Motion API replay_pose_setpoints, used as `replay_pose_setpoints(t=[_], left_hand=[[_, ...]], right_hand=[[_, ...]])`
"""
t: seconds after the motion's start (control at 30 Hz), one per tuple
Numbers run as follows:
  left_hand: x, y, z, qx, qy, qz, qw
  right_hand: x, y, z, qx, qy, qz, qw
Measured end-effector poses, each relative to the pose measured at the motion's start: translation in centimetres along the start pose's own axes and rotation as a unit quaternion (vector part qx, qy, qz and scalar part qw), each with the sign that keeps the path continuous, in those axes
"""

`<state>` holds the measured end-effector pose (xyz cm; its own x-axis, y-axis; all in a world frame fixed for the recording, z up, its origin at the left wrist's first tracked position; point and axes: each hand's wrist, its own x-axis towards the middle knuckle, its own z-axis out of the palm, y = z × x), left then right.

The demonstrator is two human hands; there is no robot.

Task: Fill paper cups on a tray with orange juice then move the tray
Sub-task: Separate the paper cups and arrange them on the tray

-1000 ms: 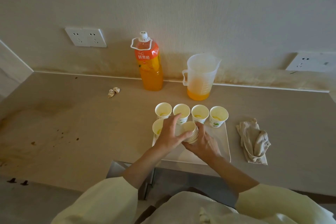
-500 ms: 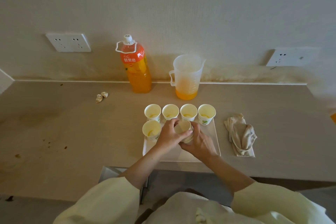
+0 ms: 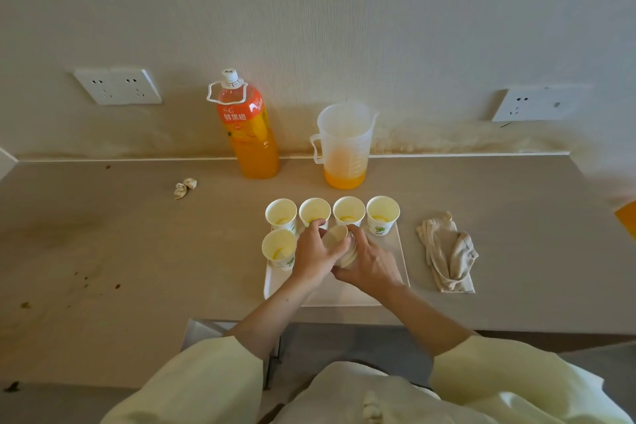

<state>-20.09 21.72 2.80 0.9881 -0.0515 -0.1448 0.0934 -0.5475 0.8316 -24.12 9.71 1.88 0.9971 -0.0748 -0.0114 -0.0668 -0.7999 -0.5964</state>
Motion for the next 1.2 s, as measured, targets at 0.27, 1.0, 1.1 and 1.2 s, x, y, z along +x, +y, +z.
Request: replay_pose_setpoints(t=[0.27, 1.0, 1.1, 1.2], left_hand=[[1.0, 0.5, -0.3, -0.036, 0.022, -0.052, 0.998], [1.1, -3.2, -1.5, 0.22, -0.002, 0.113, 0.969], [0.9, -3.8, -0.8, 0.264, -0.006, 0.117, 0.957], [0.8, -4.2, -0.6, 0.28, 0.0, 0.125, 0.952]], right_hand=[[0.2, 1.1, 0.4, -0.037, 0.031, -0.018, 0.999], [-0.9, 4.8, -0.5, -0.01, 0.079, 0.05, 0.996], [-1.1, 4.7, -0.4, -0.004, 0.066, 0.047, 0.997], [-1.2, 4.8, -0.4, 0.001, 0.064, 0.049, 0.997]])
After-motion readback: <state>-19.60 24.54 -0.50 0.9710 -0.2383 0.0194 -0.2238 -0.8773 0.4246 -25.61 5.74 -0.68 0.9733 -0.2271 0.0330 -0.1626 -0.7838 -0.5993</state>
